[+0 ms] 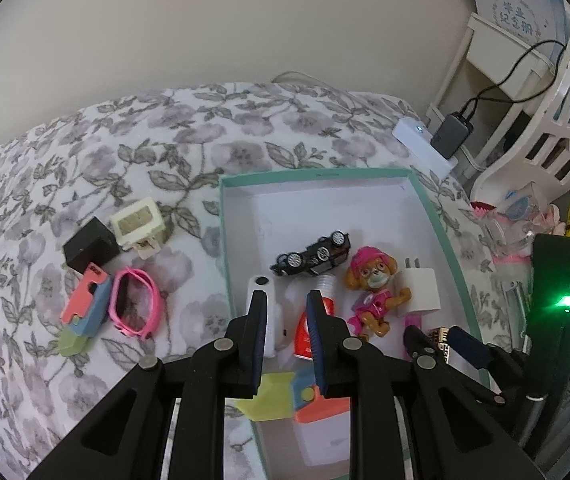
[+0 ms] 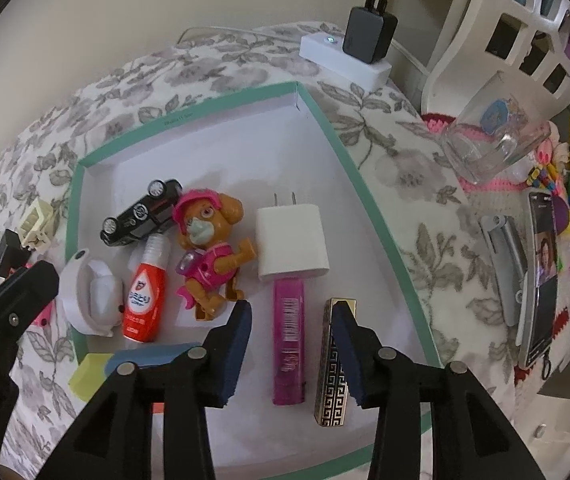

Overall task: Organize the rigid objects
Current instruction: 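Withdraw both tools from the tray toward the remaining pile, then grasp the pink-blue toy knife with left tool while right tool grasps the pink watch band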

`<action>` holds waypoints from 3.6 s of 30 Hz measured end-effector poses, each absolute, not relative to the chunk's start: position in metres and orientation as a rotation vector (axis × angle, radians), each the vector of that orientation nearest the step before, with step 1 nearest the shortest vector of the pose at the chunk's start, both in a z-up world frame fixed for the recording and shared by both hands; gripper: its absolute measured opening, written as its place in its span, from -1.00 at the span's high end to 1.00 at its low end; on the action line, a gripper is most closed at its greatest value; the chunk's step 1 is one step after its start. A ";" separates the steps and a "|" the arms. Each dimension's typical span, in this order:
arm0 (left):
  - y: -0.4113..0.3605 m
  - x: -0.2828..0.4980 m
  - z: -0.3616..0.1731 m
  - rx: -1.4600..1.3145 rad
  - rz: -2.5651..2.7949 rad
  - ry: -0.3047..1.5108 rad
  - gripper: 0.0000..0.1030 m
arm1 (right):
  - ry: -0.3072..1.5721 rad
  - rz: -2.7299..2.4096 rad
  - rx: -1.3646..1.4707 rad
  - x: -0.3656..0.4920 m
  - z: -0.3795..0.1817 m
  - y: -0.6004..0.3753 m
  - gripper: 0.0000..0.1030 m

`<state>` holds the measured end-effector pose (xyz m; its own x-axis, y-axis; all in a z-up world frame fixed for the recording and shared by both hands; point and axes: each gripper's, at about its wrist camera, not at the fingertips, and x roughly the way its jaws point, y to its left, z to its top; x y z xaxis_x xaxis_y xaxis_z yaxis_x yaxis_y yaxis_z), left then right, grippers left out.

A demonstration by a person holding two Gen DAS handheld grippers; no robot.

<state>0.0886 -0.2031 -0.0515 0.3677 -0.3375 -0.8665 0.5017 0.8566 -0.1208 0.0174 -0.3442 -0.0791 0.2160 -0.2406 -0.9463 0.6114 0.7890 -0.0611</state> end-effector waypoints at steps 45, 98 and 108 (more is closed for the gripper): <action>-0.055 0.165 -0.073 0.007 0.046 1.255 -0.89 | 1.034 -0.395 0.354 0.046 -0.055 -0.282 -1.00; 0.018 0.202 -0.100 -0.140 0.142 1.173 -0.89 | 1.131 -0.173 0.158 0.145 -0.105 -0.162 -1.00; 0.011 0.202 -0.117 -0.097 0.152 1.231 -0.90 | 1.178 -0.178 0.166 0.149 -0.127 -0.163 -0.93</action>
